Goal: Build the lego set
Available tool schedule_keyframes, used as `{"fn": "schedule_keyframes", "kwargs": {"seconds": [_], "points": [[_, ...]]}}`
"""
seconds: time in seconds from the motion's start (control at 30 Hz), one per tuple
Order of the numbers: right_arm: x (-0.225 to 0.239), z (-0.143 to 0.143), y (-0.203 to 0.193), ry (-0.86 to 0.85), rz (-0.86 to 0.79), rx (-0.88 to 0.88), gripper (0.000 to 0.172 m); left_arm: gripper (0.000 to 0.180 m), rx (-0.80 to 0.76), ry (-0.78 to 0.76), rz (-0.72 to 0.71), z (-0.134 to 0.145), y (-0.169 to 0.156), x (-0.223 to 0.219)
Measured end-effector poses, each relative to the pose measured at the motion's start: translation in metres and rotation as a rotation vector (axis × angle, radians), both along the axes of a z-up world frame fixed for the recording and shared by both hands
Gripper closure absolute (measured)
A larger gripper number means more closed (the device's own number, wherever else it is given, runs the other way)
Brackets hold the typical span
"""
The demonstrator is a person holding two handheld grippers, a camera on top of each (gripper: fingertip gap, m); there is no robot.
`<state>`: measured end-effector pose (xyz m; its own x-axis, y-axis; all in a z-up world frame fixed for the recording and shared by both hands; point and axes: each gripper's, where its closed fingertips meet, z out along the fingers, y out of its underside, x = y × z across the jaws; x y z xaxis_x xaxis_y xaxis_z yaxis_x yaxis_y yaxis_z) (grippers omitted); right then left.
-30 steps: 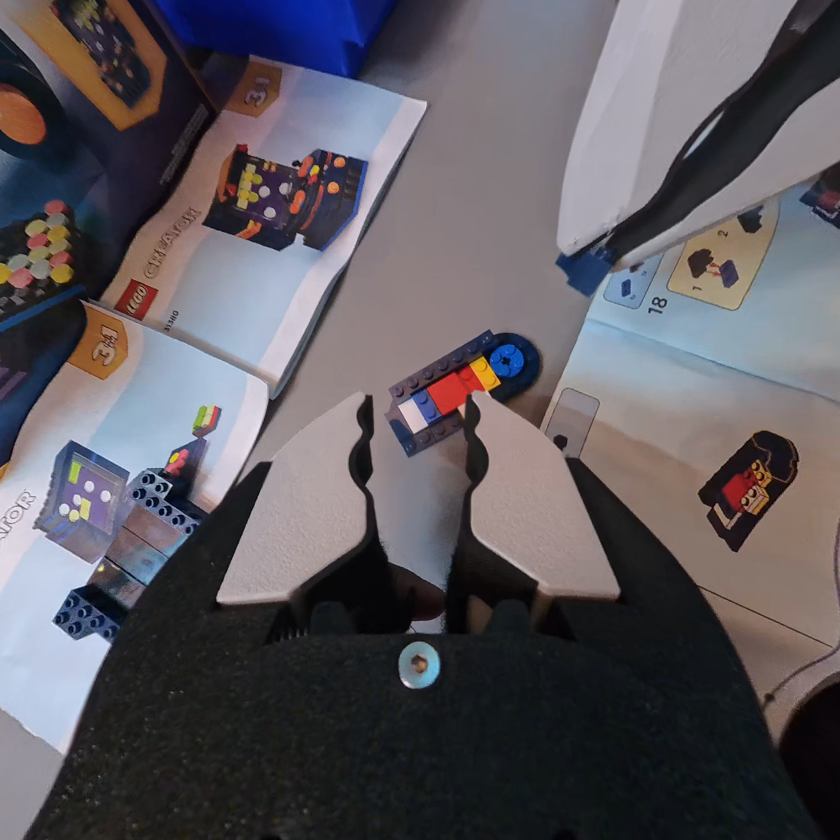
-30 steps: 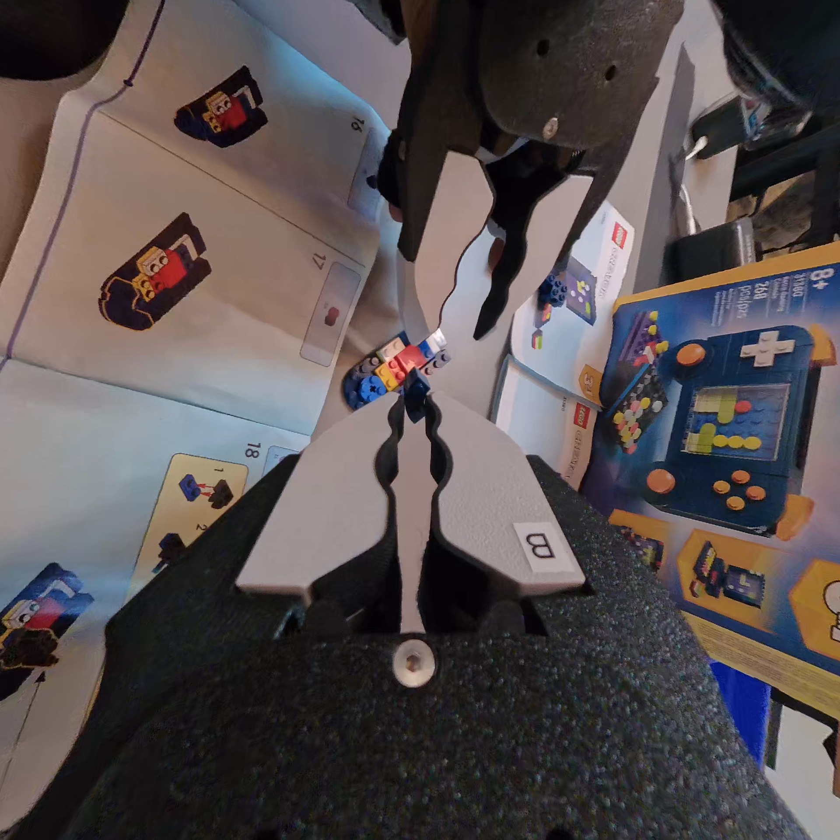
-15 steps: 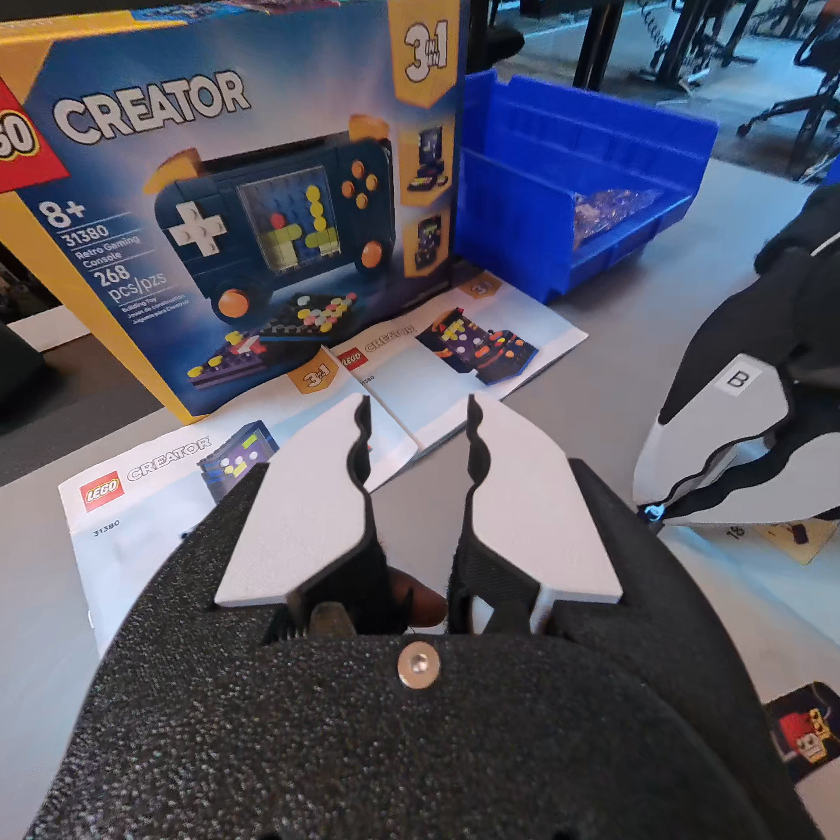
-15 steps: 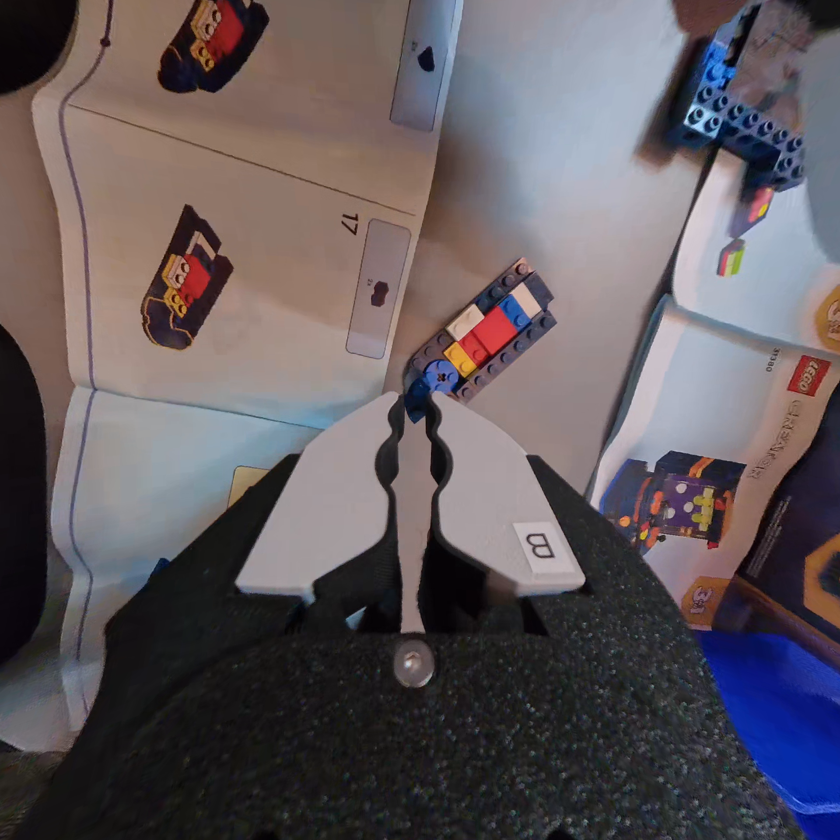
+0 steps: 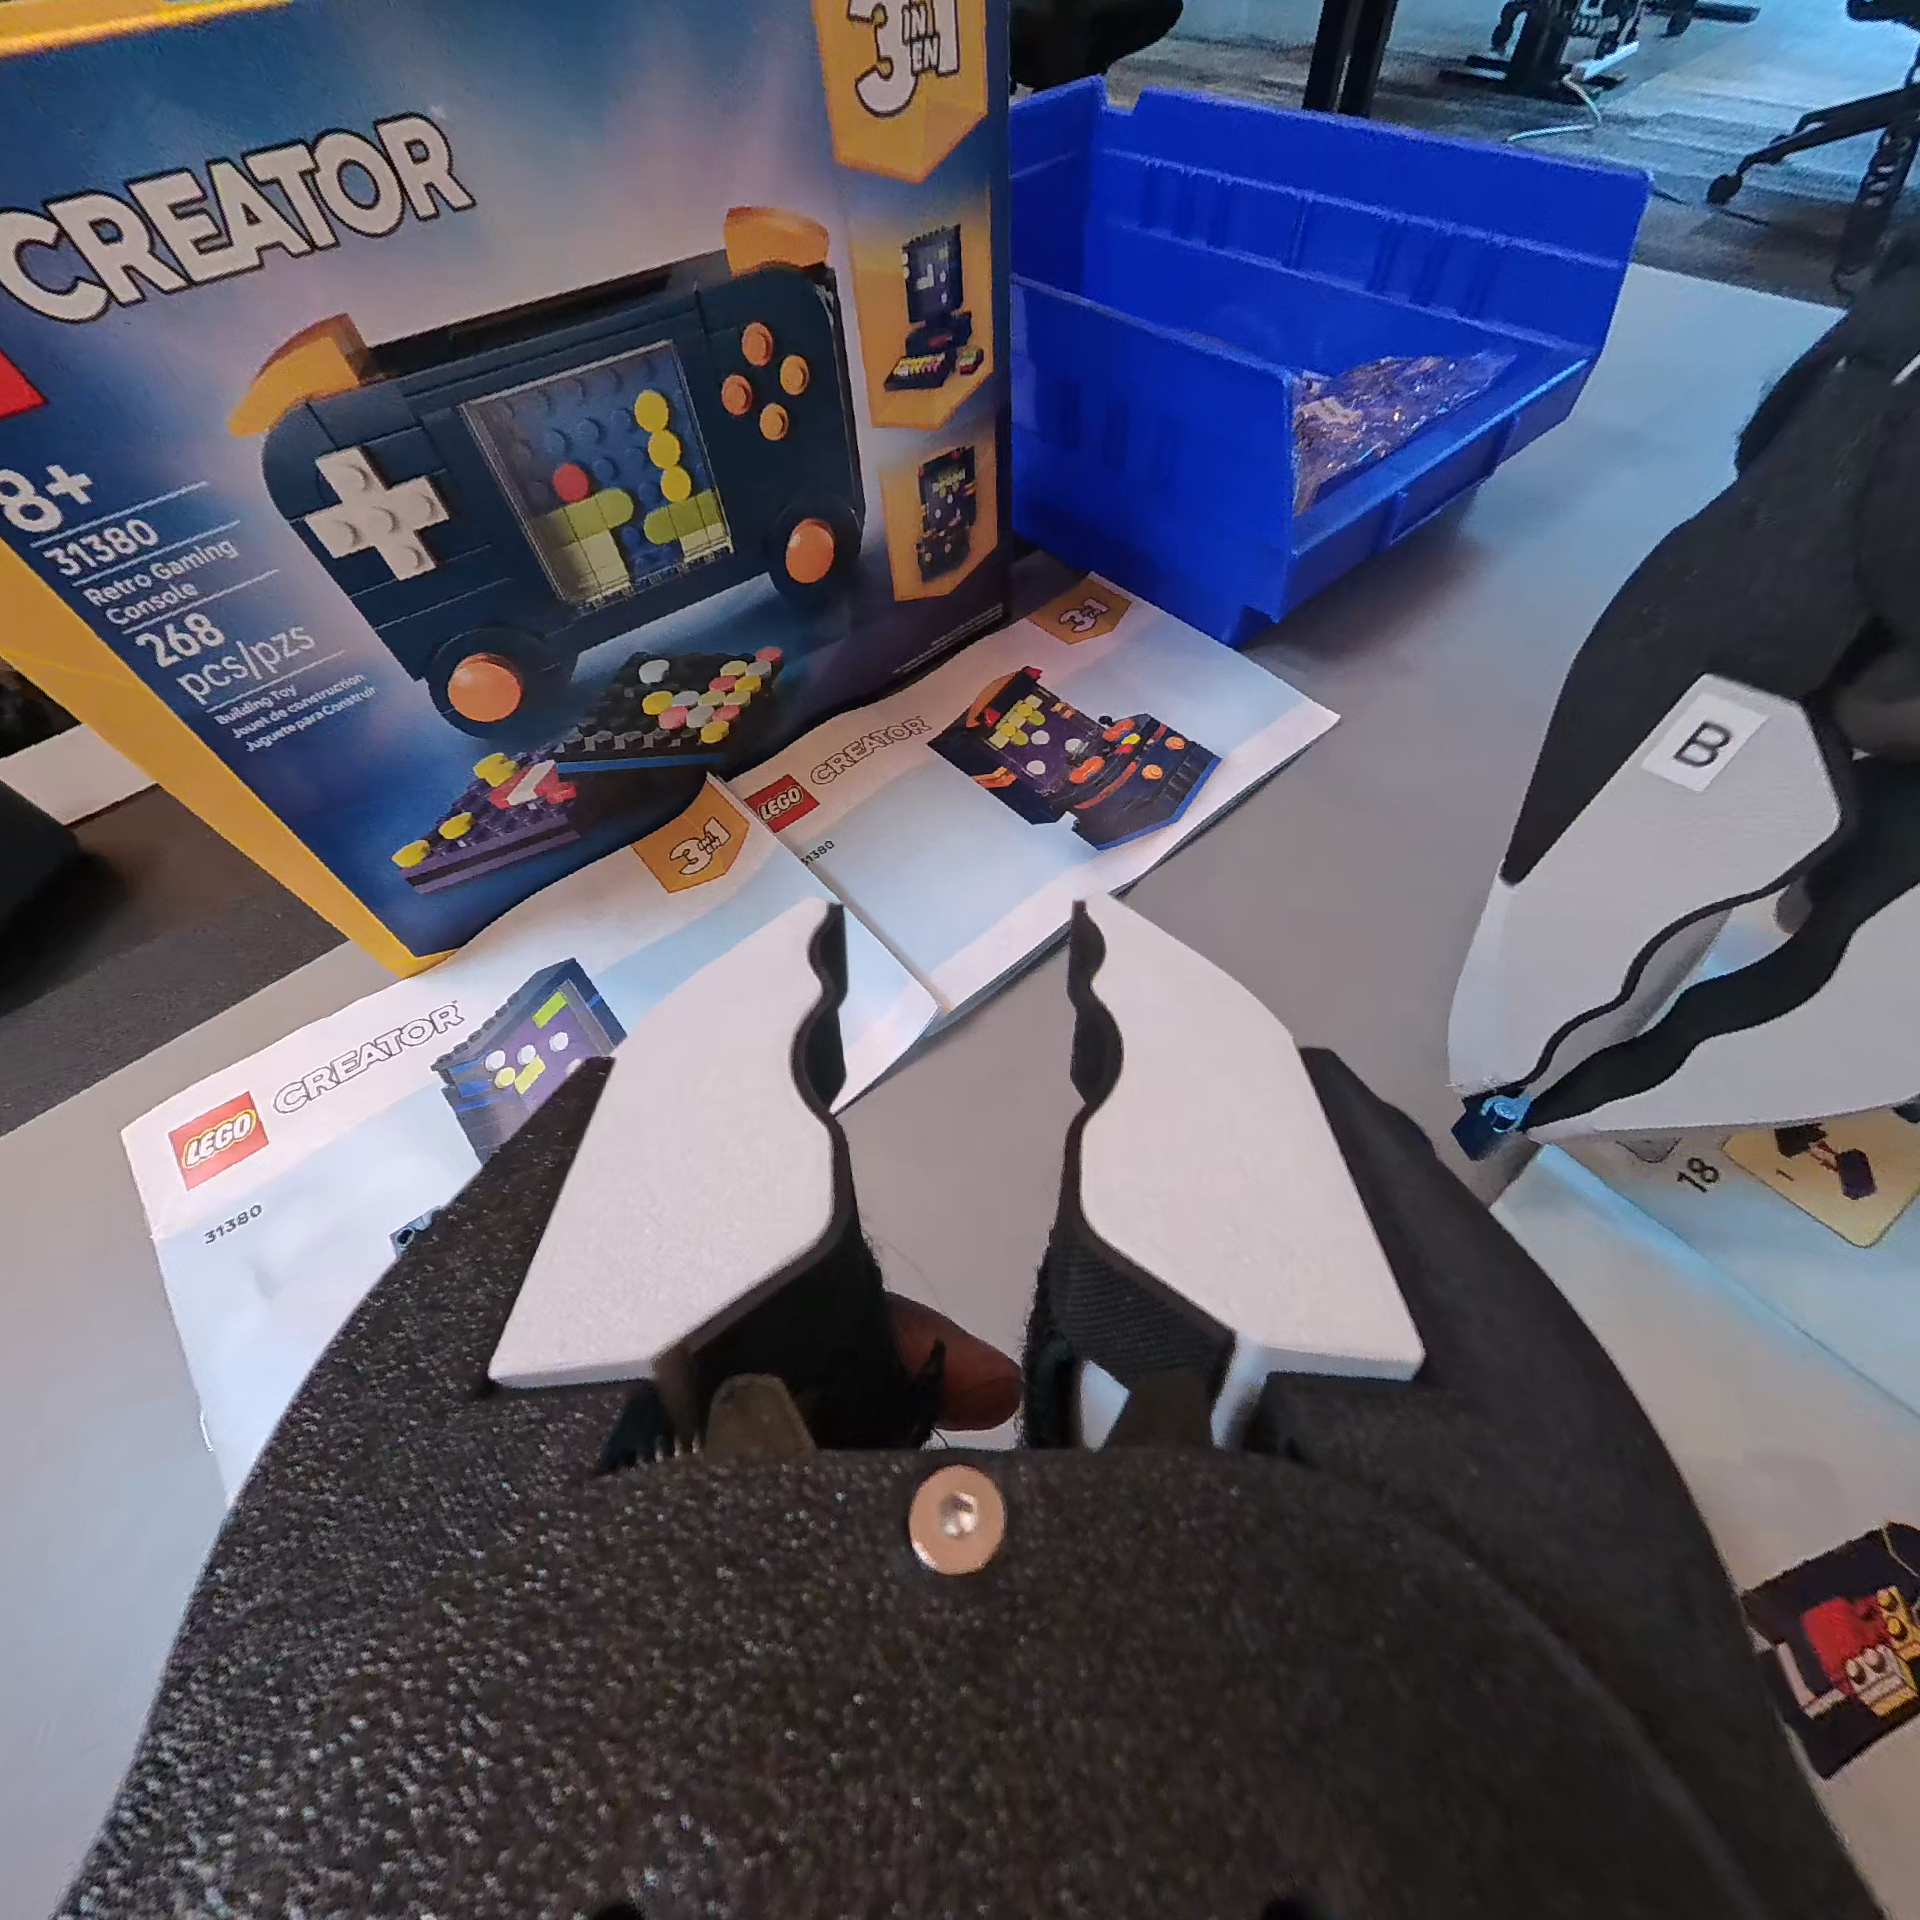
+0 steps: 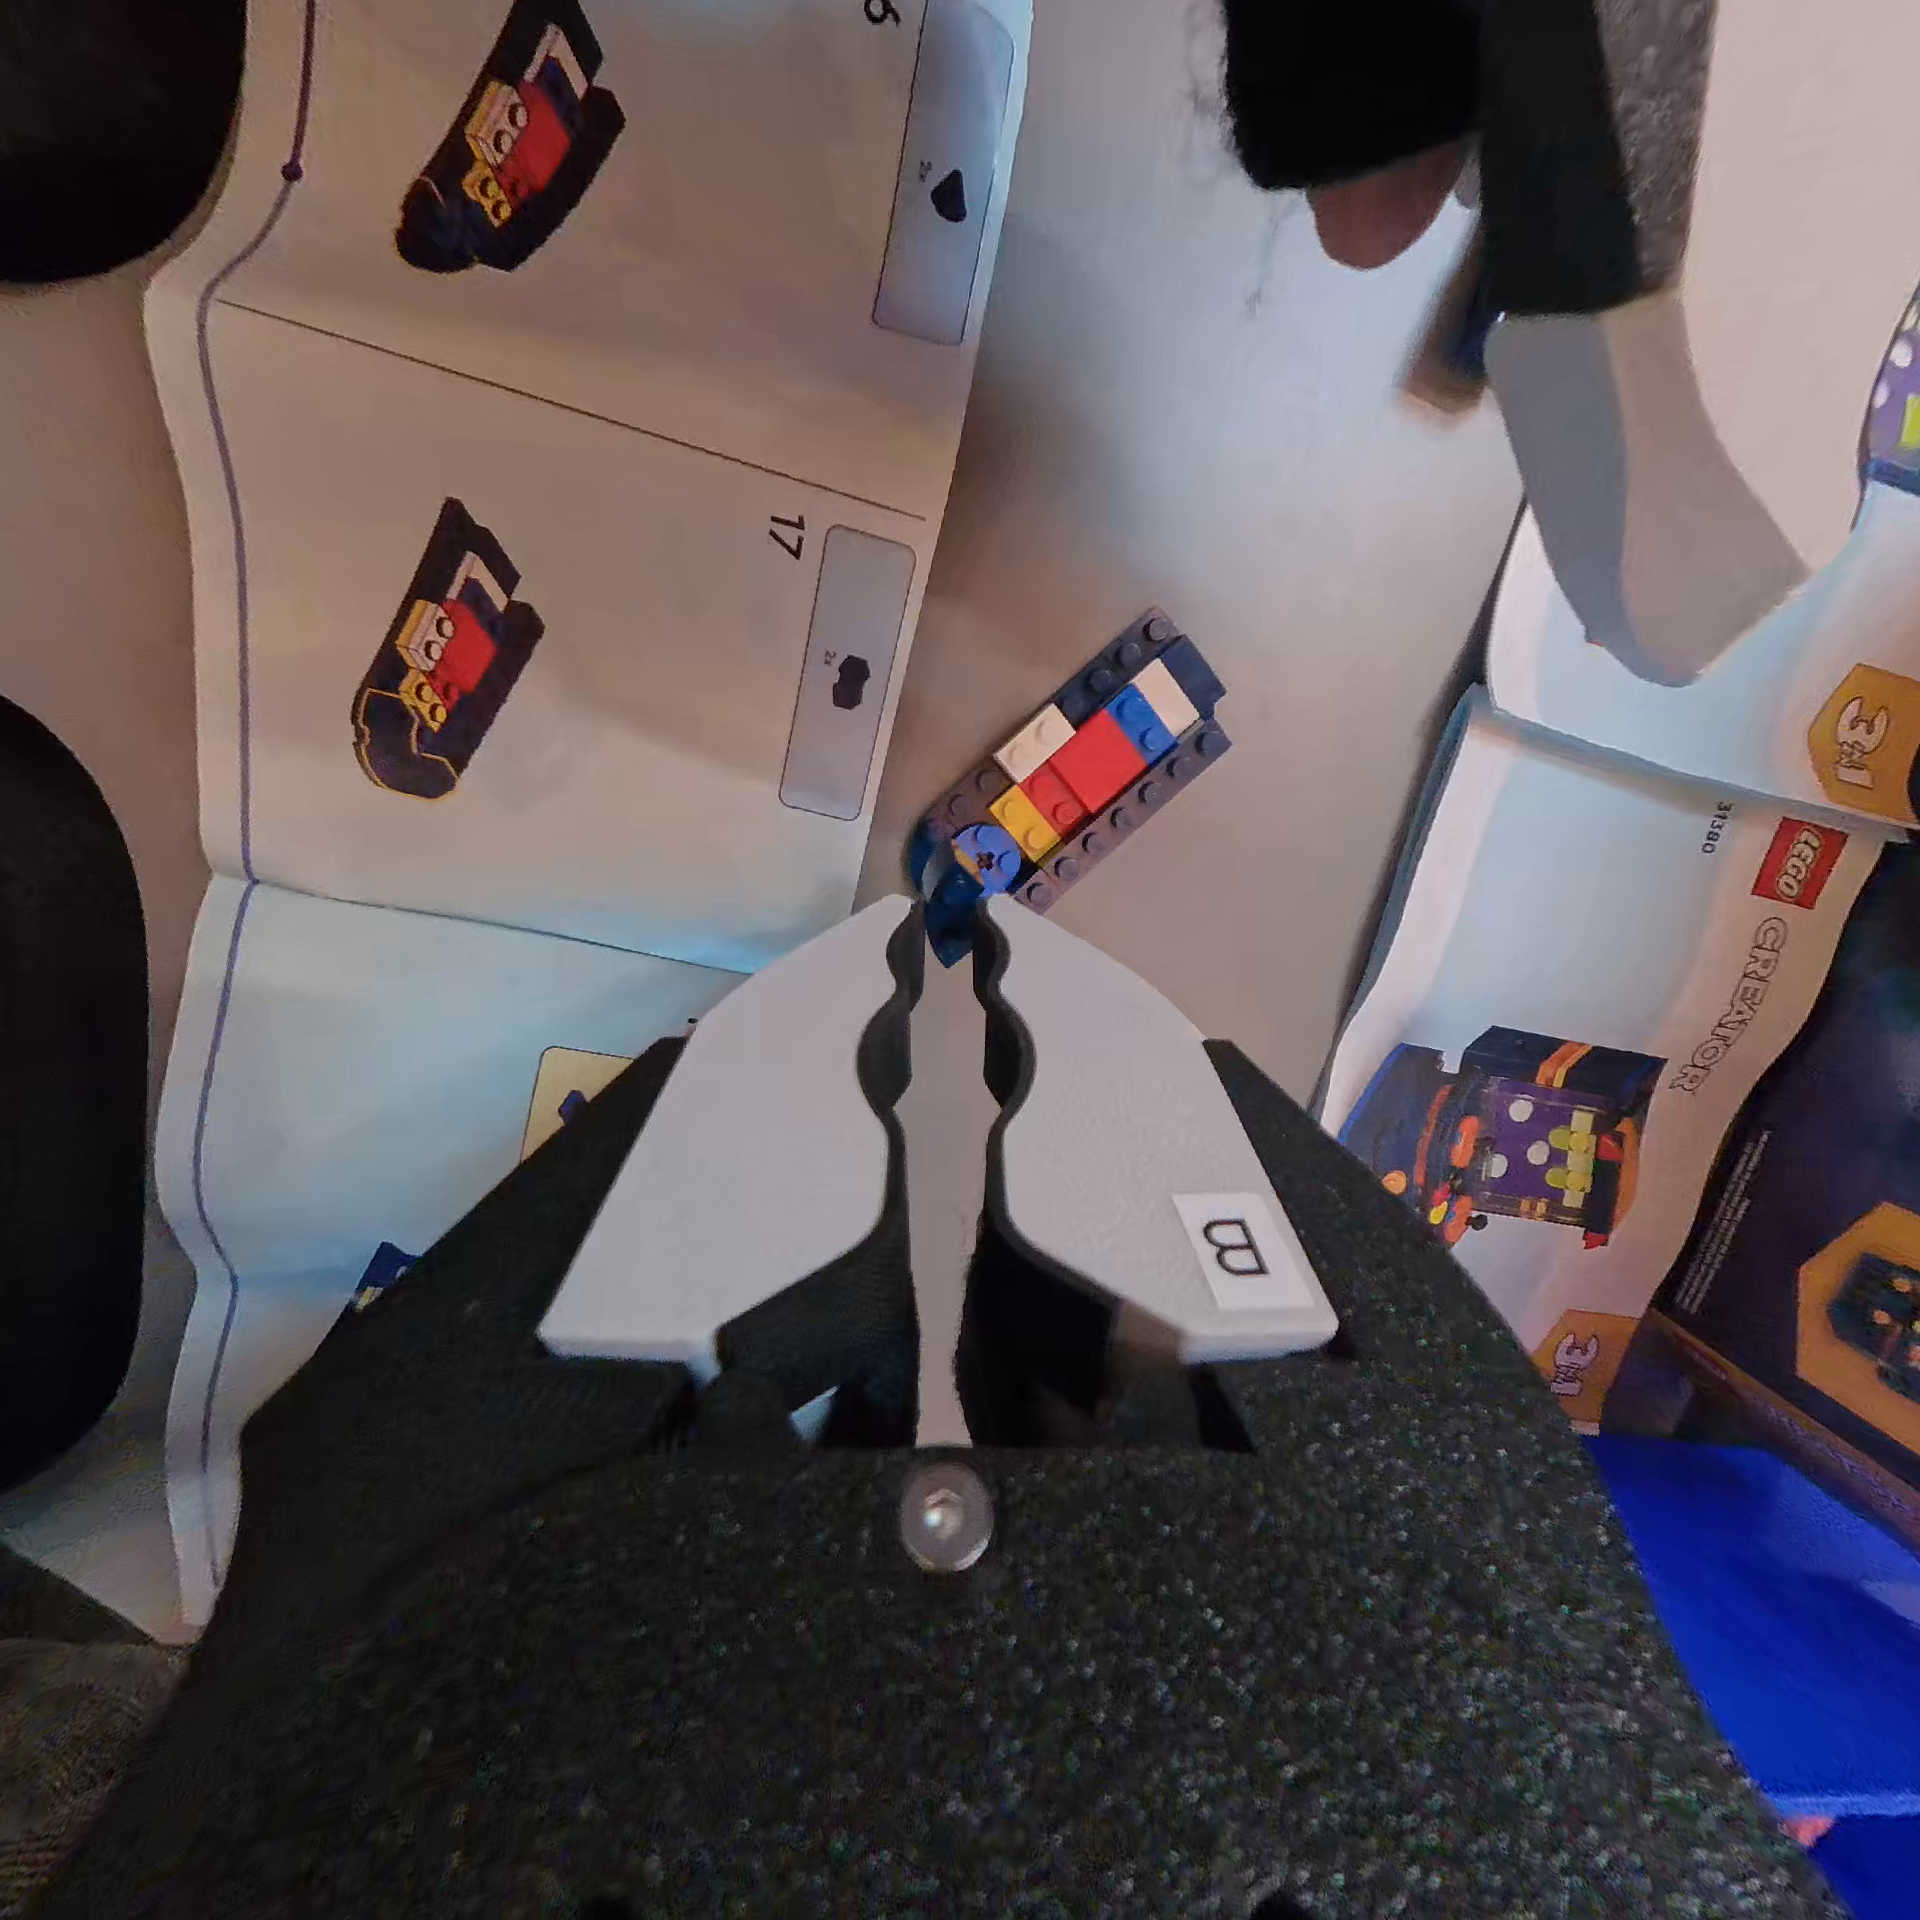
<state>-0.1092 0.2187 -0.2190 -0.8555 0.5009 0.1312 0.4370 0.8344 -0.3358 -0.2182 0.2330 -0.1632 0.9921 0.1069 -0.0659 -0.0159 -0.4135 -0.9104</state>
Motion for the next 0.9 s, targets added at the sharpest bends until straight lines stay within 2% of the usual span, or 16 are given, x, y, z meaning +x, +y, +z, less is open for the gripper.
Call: {"fn": "schedule_keyframes", "kwargs": {"seconds": [0.47, 0.9], "points": [[-0.003, -0.024, -0.004, -0.056, 0.002, 0.051, 0.163, 0.14, -0.017, -0.022, 0.024, -0.008, -0.001, -0.007], [-0.002, -0.027, -0.001, -0.099, -0.067, 0.16, 0.163, 0.14, -0.045, -0.014, 0.001, -0.014, 0.0, -0.004]]}}
